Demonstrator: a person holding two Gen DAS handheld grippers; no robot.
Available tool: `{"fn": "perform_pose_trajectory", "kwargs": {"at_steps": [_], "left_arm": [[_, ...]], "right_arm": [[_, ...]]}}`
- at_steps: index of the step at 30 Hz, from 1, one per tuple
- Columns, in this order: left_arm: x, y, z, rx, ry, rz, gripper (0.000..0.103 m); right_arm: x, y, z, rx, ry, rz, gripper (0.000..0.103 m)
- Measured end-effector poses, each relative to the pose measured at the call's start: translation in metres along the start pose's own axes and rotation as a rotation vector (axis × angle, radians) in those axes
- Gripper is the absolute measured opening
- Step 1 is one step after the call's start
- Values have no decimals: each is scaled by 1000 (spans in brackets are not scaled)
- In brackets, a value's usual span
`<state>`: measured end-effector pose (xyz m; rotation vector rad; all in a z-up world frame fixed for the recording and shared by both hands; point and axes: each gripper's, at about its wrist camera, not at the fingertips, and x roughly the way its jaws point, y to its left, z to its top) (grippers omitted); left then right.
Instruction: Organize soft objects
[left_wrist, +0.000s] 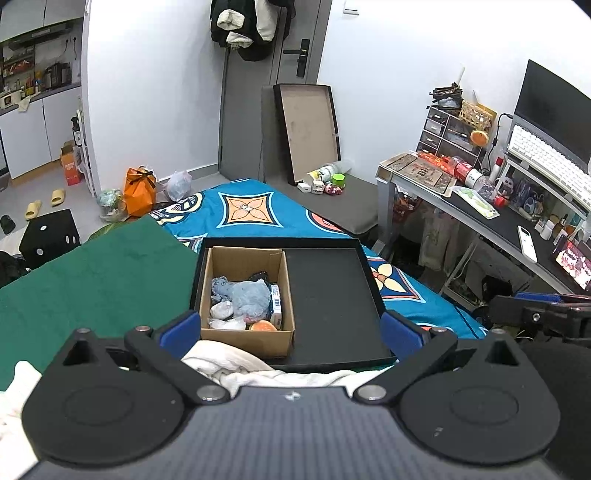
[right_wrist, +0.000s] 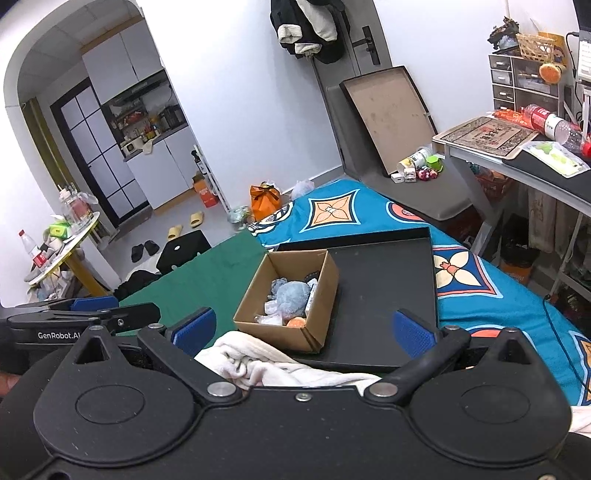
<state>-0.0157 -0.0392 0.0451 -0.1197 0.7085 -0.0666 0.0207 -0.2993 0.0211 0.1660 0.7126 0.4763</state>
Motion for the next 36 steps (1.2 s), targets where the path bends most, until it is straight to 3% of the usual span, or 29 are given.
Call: {"fn": "perform_pose_trajectory", "kwargs": {"at_steps": [36], "left_arm": [[-2, 1, 1, 0, -1, 1, 103]], "right_arm": [[-2, 4, 2, -4, 1, -12, 103]]}}
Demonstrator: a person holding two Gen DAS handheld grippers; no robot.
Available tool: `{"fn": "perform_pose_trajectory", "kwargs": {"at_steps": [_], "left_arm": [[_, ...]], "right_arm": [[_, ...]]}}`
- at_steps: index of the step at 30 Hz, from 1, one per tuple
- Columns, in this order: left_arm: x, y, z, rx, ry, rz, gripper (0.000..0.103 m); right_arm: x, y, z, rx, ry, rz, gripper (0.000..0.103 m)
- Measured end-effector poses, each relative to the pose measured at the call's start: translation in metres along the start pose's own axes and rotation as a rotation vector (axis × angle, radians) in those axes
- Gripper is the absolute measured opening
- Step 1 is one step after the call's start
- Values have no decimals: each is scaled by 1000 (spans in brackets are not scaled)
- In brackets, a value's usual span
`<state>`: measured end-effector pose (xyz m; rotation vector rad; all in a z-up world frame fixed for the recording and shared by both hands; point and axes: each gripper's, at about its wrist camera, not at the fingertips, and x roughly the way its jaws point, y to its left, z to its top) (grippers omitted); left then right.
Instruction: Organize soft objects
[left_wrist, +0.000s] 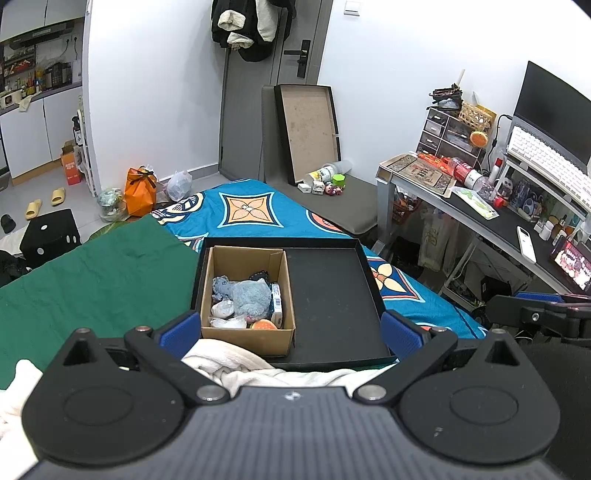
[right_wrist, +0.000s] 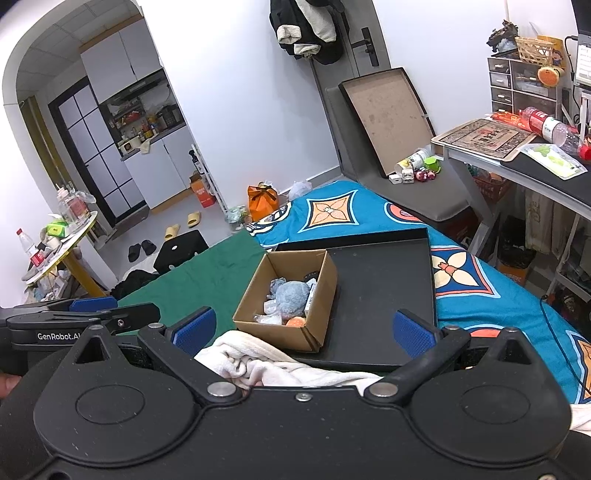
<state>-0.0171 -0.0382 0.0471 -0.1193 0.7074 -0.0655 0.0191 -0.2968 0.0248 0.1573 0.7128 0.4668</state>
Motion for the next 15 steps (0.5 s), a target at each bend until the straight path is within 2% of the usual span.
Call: {"fn": "perform_pose_trajectory", "kwargs": {"at_steps": [15], "left_arm": [[-4, 0, 1, 7, -14, 7, 103]], "right_arm": [[-4, -2, -2, 13, -2, -5, 103]]}}
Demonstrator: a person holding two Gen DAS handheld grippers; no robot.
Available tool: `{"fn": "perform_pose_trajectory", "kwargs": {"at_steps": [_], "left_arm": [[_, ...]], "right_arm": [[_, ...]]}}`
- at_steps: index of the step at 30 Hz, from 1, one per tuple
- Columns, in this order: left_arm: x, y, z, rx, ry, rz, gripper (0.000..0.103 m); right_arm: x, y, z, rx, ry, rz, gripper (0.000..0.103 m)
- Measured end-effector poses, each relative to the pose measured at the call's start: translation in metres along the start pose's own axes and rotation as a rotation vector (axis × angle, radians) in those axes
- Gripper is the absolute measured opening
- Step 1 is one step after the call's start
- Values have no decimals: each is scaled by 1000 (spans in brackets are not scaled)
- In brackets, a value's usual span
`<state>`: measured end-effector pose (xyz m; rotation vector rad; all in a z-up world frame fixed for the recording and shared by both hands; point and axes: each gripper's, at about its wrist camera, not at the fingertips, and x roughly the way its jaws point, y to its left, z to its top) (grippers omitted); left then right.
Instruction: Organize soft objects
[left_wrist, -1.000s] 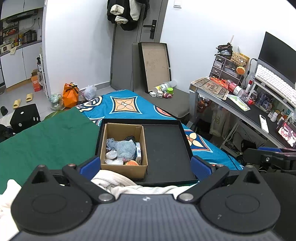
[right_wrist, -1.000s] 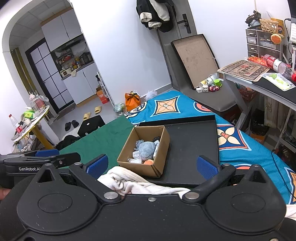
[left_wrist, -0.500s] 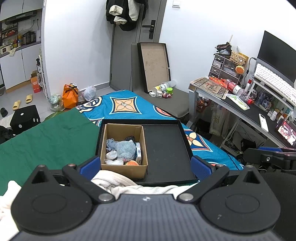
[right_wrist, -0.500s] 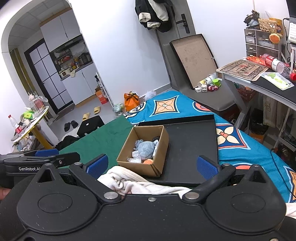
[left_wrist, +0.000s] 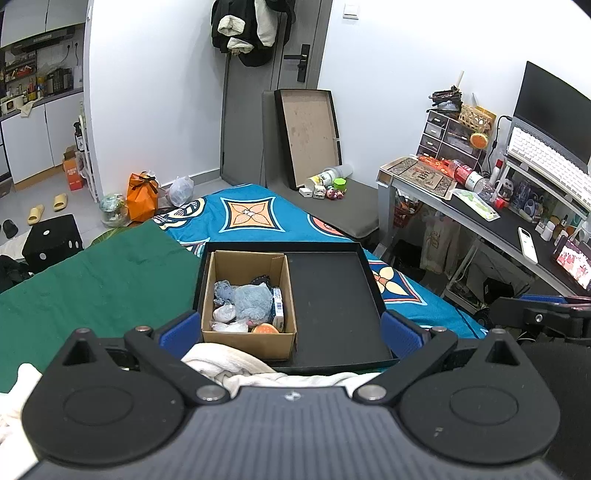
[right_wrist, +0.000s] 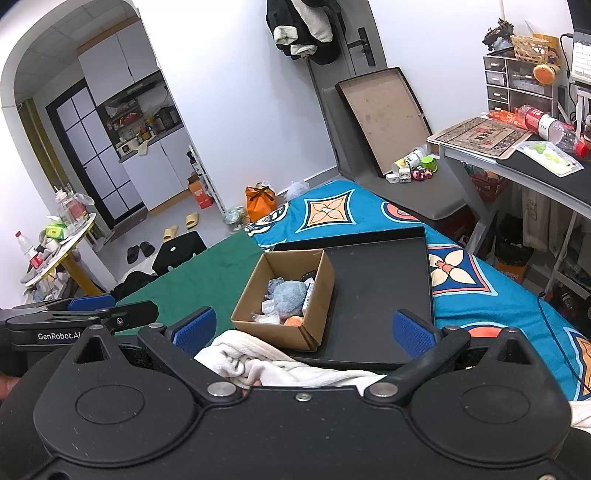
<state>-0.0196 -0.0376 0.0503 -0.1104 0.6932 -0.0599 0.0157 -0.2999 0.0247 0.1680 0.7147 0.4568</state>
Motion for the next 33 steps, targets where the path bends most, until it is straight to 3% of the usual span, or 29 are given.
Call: {"fn": "perform_pose_trajectory", "kwargs": {"at_steps": [33], "left_arm": [[4, -5, -5, -6, -12, -6, 103]], "right_arm": [[3, -9, -5, 47, -13, 17, 103]]}}
